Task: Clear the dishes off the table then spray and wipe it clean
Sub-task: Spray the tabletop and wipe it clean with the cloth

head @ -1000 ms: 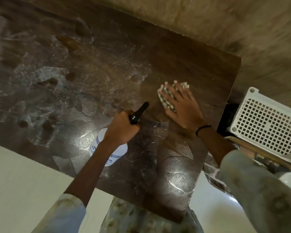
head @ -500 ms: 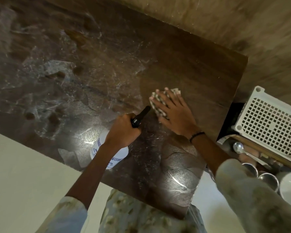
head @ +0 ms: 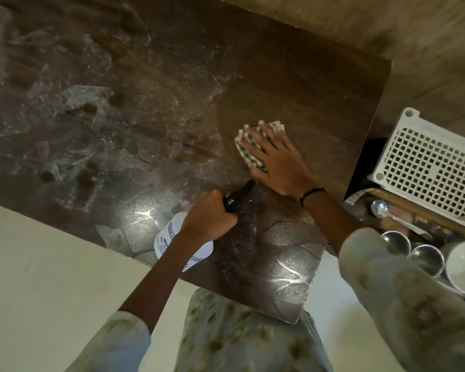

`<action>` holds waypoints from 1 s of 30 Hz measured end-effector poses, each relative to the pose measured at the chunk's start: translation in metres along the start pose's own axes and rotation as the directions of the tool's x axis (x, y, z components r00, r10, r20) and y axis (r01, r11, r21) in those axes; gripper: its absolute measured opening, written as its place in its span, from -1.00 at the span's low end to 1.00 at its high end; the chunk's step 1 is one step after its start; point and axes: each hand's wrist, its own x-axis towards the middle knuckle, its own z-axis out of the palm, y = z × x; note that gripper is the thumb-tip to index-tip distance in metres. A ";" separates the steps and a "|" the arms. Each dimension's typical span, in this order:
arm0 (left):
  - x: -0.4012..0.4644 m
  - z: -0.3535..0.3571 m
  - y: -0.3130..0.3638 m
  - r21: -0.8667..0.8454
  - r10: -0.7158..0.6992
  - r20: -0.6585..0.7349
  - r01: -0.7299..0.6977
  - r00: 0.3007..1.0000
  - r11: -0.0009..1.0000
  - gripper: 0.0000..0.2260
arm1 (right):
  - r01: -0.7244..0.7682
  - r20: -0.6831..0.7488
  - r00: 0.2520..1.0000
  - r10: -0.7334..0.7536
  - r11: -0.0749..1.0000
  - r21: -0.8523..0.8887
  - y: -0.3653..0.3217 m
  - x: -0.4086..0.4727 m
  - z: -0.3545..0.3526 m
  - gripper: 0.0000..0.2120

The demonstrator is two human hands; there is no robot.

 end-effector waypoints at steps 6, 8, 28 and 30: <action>-0.008 0.012 0.004 0.077 -0.024 0.042 0.020 0.999 0.997 -0.91 | -0.197 0.023 0.980 0.197 0.979 0.047 0.018 -0.022 -0.008 -0.43; -0.010 0.013 0.004 0.084 -0.026 0.027 0.024 0.999 0.996 -0.90 | -0.192 0.028 0.981 0.191 0.980 0.053 0.018 -0.022 -0.007 -0.43; -0.013 -0.023 -0.027 -0.122 -0.102 -0.205 0.078 0.973 0.989 -0.85 | -0.048 -0.069 0.996 0.055 0.993 0.103 -0.073 -0.004 0.013 -0.48; -0.015 -0.025 -0.030 -0.094 -0.083 -0.200 0.065 0.976 0.993 -0.84 | 0.048 -0.021 0.999 -0.047 0.998 0.043 -0.070 -0.035 0.016 -0.43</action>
